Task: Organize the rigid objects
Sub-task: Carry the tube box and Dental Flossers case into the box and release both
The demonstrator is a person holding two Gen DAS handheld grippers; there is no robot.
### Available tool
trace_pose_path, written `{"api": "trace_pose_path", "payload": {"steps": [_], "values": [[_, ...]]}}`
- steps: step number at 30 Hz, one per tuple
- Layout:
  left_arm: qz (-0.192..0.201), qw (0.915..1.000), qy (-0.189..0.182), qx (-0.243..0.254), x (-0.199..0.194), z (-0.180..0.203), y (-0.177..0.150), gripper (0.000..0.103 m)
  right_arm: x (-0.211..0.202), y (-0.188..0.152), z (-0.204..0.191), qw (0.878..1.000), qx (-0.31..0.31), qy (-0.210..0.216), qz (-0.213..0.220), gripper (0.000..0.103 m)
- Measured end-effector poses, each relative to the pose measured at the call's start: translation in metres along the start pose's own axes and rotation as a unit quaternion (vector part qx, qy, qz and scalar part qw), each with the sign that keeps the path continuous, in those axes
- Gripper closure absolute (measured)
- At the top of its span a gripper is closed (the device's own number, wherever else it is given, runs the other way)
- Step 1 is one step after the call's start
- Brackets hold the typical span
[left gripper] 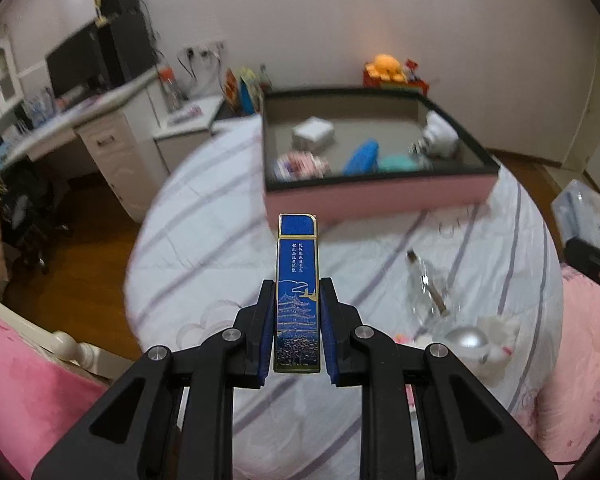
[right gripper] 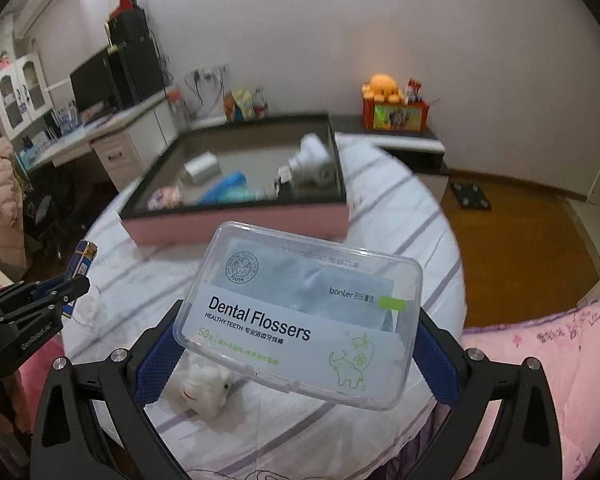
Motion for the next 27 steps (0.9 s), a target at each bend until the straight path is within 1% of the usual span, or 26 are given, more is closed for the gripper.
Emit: {"api": "trace_pose_path", "payload": {"steps": [2,7,9,12,14,21,27], "values": [[0.017,0.9999,0.004,-0.001,-0.010,-0.001,0.009,0.083,-0.010,0.008,0.002,1.000,0.002,-0.004,0.018,0.002],[0.062,0.9980,0.014,-0.002,-0.037,-0.003,0.028,0.082,-0.033,0.021,0.002,0.999,0.004,0.005,0.054,0.002],[0.073,0.9972,0.012,-0.007,-0.044,-0.004,0.033,0.082,-0.040,0.025,0.002,0.998,0.003,0.002,0.065,0.002],[0.091,0.9956,0.025,-0.003,-0.056,-0.005,0.040,0.082,-0.052,0.028,0.002,0.997,0.004,0.007,0.078,0.002],[0.103,0.9943,0.027,-0.002,-0.065,-0.006,0.044,0.082,-0.061,0.029,0.001,0.996,0.005,0.009,0.090,0.002],[0.128,0.9912,0.033,0.004,-0.086,-0.001,0.042,0.082,-0.084,0.026,0.003,0.993,0.007,0.005,0.120,0.002],[0.132,0.9906,0.034,0.004,-0.093,0.001,0.038,0.082,-0.082,0.022,0.003,0.993,0.013,0.012,0.113,0.002]]}}
Point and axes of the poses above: each gripper's, at about its wrist camera, not at the fingertips, and x roughly the way its jaws point, z to its right, y to its top, the point moved 8 cm from there along x, roughly the way its jaws point, and after that the axes turned 6 degrees about -y, right-handed, at the moved point
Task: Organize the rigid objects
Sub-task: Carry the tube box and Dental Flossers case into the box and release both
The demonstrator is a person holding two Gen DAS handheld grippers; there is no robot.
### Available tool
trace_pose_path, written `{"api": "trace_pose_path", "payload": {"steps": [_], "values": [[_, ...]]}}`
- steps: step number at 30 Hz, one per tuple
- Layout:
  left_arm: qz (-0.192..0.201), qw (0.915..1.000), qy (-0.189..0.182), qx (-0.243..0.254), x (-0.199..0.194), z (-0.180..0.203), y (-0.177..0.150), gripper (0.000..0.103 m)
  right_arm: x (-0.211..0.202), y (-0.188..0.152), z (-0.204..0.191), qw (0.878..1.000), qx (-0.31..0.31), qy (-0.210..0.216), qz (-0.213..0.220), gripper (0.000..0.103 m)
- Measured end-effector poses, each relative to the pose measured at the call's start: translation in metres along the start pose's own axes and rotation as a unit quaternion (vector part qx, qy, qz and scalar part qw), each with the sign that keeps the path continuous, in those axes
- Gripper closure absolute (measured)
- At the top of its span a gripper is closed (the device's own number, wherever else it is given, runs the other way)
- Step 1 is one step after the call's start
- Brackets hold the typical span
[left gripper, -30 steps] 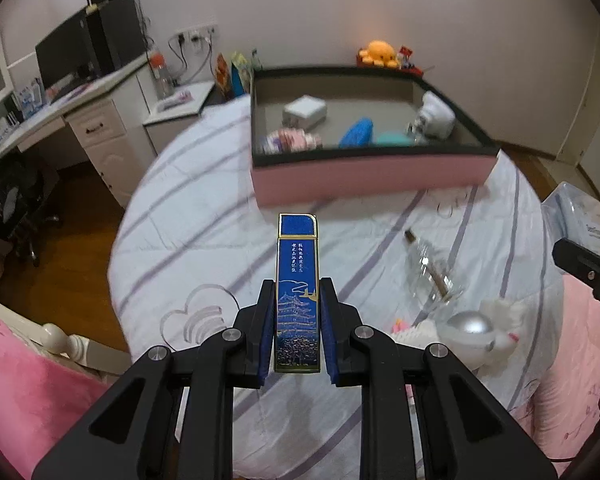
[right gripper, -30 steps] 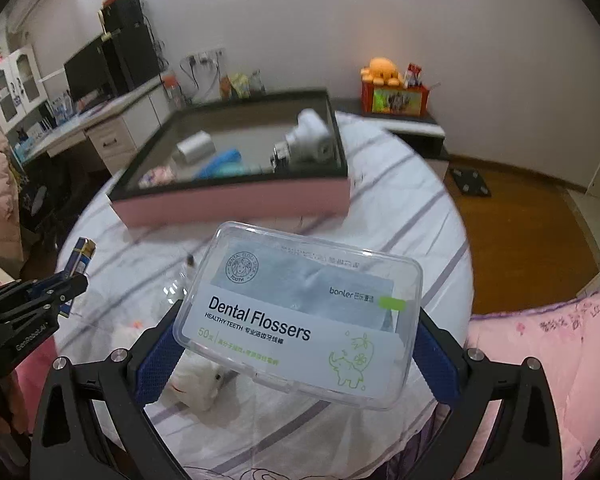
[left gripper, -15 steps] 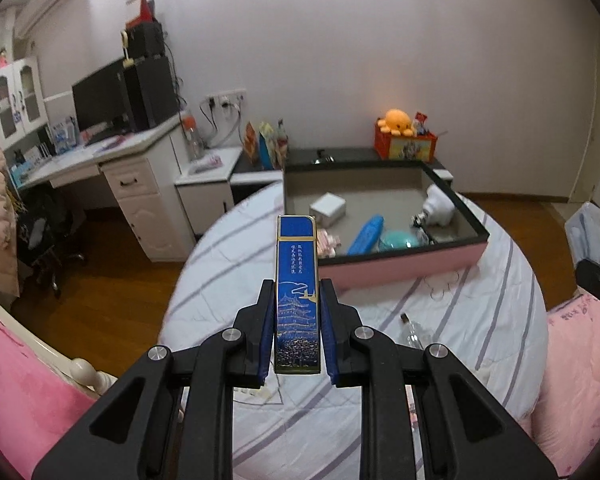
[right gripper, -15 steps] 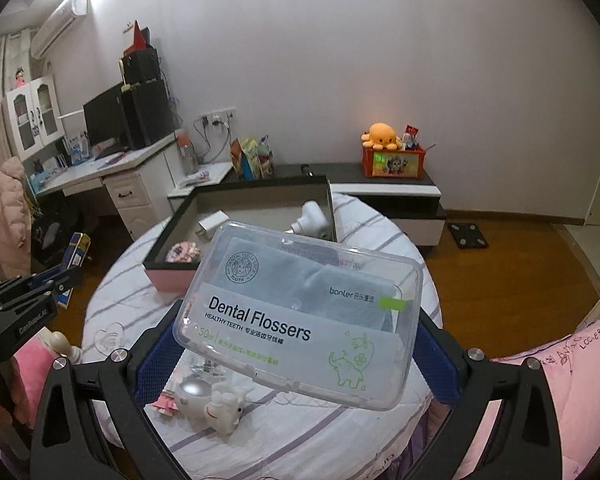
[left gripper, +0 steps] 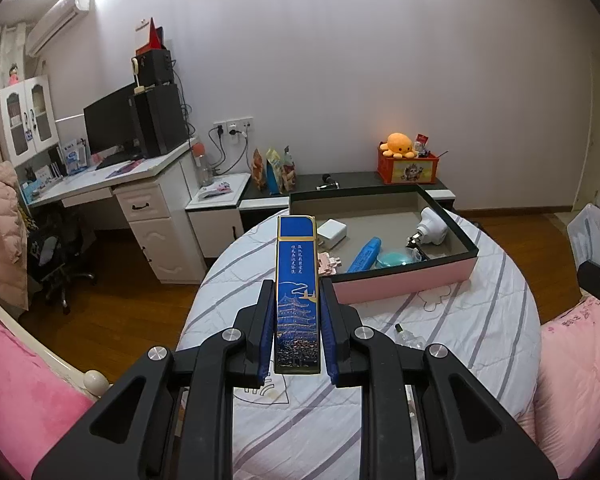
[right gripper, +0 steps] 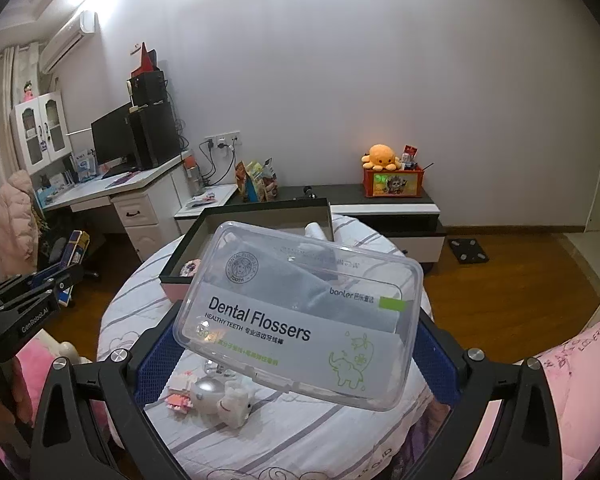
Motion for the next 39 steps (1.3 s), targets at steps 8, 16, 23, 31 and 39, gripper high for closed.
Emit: {"api": "trace_pose_path", "payload": {"steps": [8,16,23,31,39], "values": [[-0.008,1.0000,-0.001,0.003,0.006,0.004,0.000,0.082,-0.001,0.002,0.004,1.000,0.003,-0.008,0.001,0.002],[-0.014,0.9999,-0.003,0.006,0.014,0.005,0.002,0.082,0.010,0.002,0.006,1.000,0.009,-0.010,-0.008,0.002],[-0.025,0.9996,-0.002,0.011,0.030,0.005,0.004,0.082,0.022,0.005,0.006,1.000,0.008,-0.006,-0.015,0.002],[-0.042,0.9990,-0.004,0.015,0.065,0.002,0.016,0.082,0.055,0.018,0.003,1.000,0.001,-0.005,-0.029,0.002],[-0.073,0.9963,-0.025,0.037,0.131,0.010,0.034,0.082,0.108,0.040,-0.008,0.999,-0.018,-0.005,-0.043,0.002]]}}
Point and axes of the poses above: each gripper's, at about its wrist camera, not at the fingertips, and x roughly the way its jaws point, z to its right, y to its top, the point moved 8 cm from there along x, roughly the way its jaws point, and after that the axes turned 6 degrees about -y, right-handed, at the moved point
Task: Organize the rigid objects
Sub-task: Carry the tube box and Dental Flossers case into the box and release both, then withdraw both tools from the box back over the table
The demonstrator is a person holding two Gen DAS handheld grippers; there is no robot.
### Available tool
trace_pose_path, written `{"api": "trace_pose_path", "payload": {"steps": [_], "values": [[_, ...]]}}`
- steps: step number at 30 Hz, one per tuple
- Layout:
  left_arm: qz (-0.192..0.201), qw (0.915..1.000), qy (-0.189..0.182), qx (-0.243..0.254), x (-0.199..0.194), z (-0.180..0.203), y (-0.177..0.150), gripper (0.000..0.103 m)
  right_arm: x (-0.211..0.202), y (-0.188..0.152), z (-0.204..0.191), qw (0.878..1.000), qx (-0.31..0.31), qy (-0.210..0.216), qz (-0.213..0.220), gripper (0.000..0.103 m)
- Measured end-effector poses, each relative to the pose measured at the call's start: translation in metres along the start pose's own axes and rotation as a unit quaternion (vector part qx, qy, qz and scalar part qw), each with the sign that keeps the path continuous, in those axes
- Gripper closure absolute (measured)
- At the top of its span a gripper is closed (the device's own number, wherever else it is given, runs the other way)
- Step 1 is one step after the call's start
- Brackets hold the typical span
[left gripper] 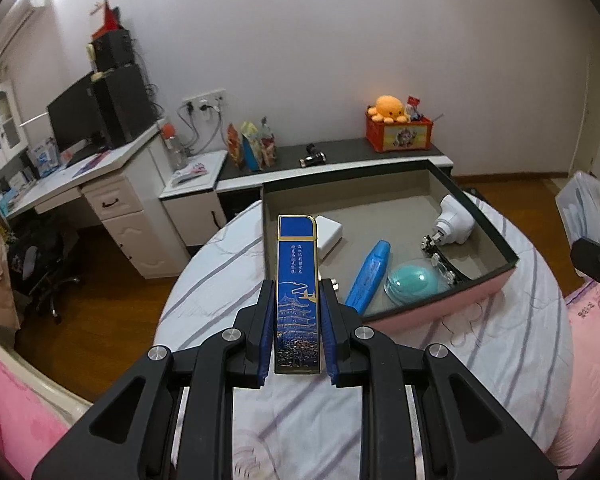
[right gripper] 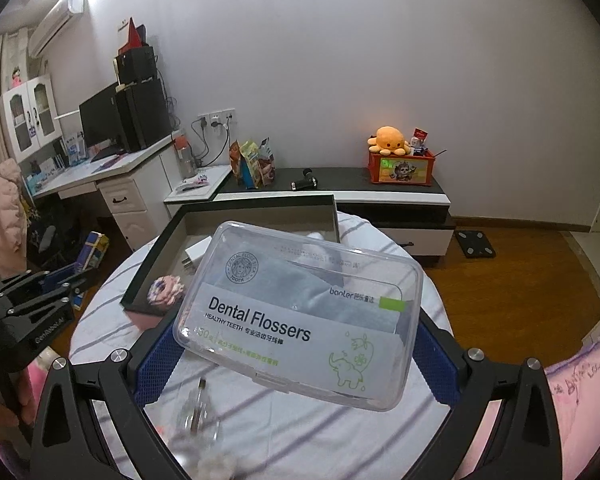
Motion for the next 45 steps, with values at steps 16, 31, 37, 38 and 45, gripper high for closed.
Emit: {"api": "trace_pose_path", "payload": {"steps": [16,31,37,38,45], "values": [[-0.075,0.9971,-0.004,0.012,0.112,-0.004,0.010,0.082,0.123,0.010,-0.044,0.993,-0.079,0.022,-0.079,0.002],[-0.085,0.9963,0.011,0.002,0.121,-0.012,0.008,0.001,0.154,-0.004,-0.026,0.988,-0.044,0.007,-0.145,0.000],[-0.084,0.9964,0.008,0.007,0.120,-0.008,0.010,0.001,0.152,-0.002,-0.027,0.989,-0.049,0.005,-0.140,0.000],[-0.085,0.9964,0.009,0.006,0.120,-0.008,0.010,0.001,0.152,-0.002,-0.028,0.989,-0.049,0.006,-0.140,0.000],[-0.080,0.9967,0.013,0.000,0.105,-0.006,0.011,0.001,0.141,0.000,-0.025,0.990,-0.040,0.002,-0.138,0.000]]}}
Point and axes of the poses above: each gripper's, at about its wrist camera, not at the fingertips, and x roughly the way its jaws point, z to its right, y to its top, the point moved 8 cm from there along x, roughly the way its jaws point, and after that the axes turned 6 degrees about -y, right-handed, at the moved point
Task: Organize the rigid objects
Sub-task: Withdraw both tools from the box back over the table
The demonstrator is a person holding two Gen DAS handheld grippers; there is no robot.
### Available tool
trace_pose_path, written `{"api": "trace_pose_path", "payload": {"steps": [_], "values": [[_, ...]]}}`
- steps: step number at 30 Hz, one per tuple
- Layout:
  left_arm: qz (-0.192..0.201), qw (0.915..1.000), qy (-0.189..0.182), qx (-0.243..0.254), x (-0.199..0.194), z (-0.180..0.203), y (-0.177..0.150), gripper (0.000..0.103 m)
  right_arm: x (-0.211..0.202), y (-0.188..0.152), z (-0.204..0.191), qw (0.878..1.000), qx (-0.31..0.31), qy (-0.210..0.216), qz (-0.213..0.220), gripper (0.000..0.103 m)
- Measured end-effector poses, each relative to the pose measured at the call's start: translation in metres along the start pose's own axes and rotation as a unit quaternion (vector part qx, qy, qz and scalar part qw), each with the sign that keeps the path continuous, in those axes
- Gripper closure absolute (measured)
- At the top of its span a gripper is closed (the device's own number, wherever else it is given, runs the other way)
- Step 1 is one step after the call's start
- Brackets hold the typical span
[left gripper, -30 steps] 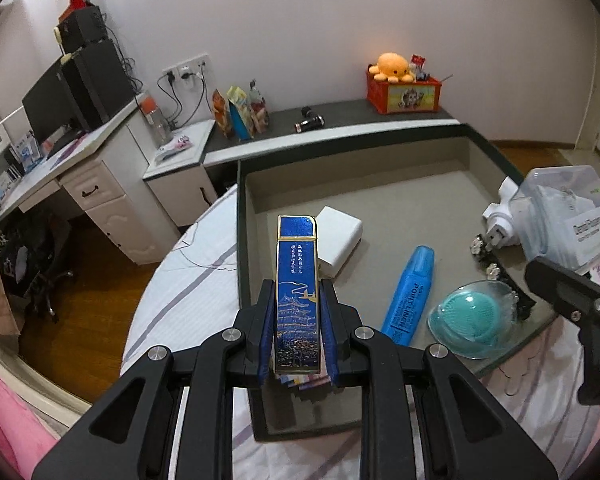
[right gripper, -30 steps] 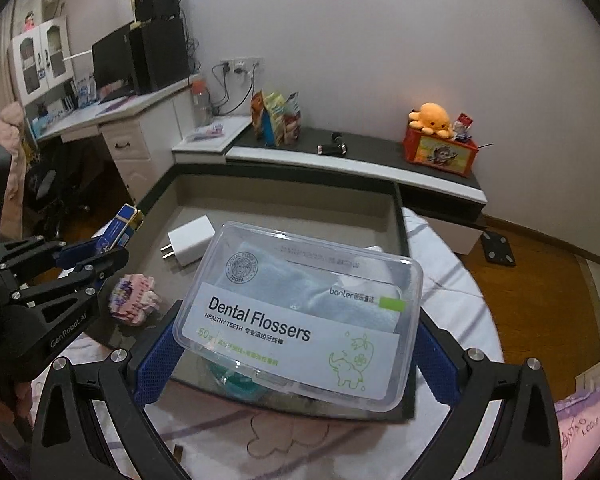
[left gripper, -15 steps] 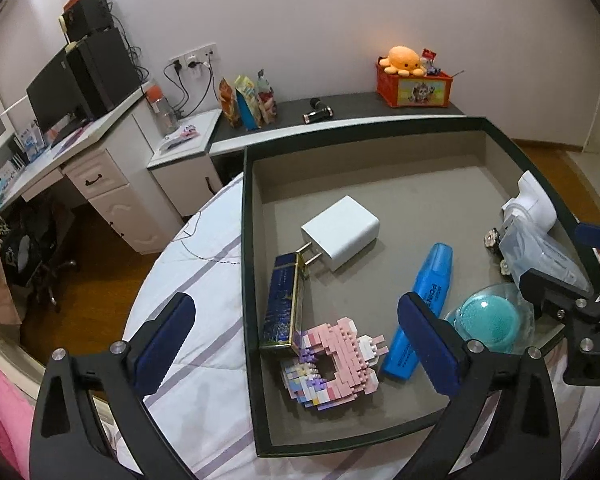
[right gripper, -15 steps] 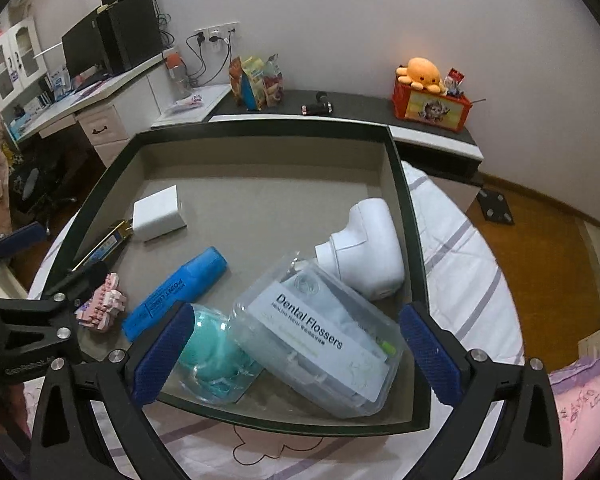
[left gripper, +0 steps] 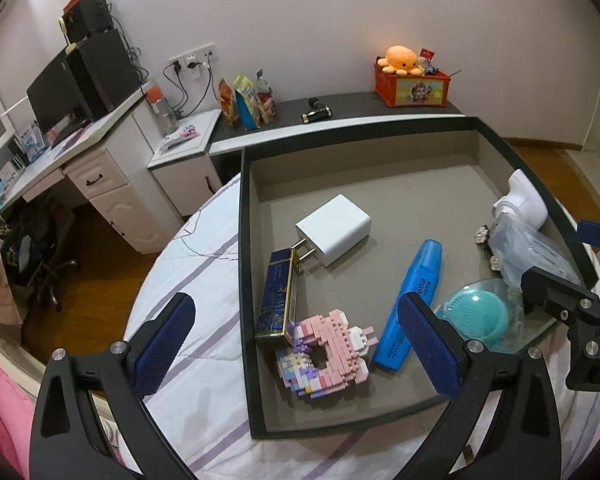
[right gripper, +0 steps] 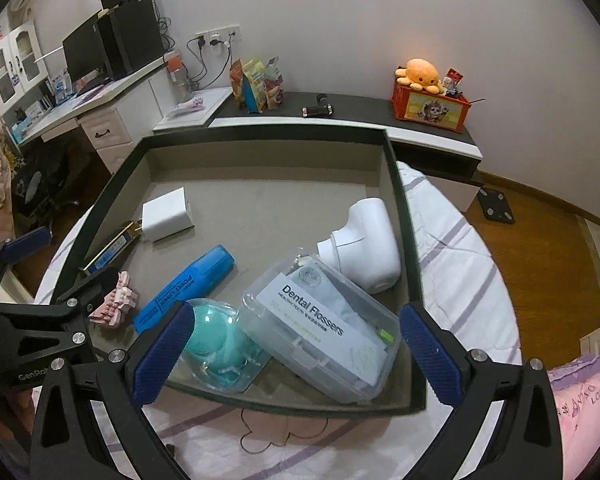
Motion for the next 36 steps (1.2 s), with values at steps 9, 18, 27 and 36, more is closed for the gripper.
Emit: {"api": "trace_pose_path", "payload": {"steps": [9,18,27,36], "values": [[0.048,0.9988,0.002,-0.005,-0.070,0.003,-0.010,0.001,-0.072,-0.016,0.002,0.999,0.005,-0.002,0.049,0.000],[0.101,0.9948,0.016,-0.005,-0.151,0.012,-0.044,0.000,-0.140,-0.056,0.008,0.996,0.015,-0.007,0.085,0.000],[0.129,0.9907,0.039,-0.021,-0.206,0.017,-0.091,0.000,-0.196,-0.103,0.008,0.993,0.012,-0.001,0.118,0.000],[0.134,0.9903,0.031,-0.020,-0.219,0.033,-0.115,0.000,-0.208,-0.131,-0.006,0.993,0.002,0.004,0.119,0.000]]}}
Point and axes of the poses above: each gripper's, at about its wrist camera, not at the fingertips, and x roughly the way its jaws point, z to its right, y to its top, the point moved 8 cm from there along x, roughly the way its jaws point, and after that the axes turned 6 degrees about -y, right-handed, at the moved point
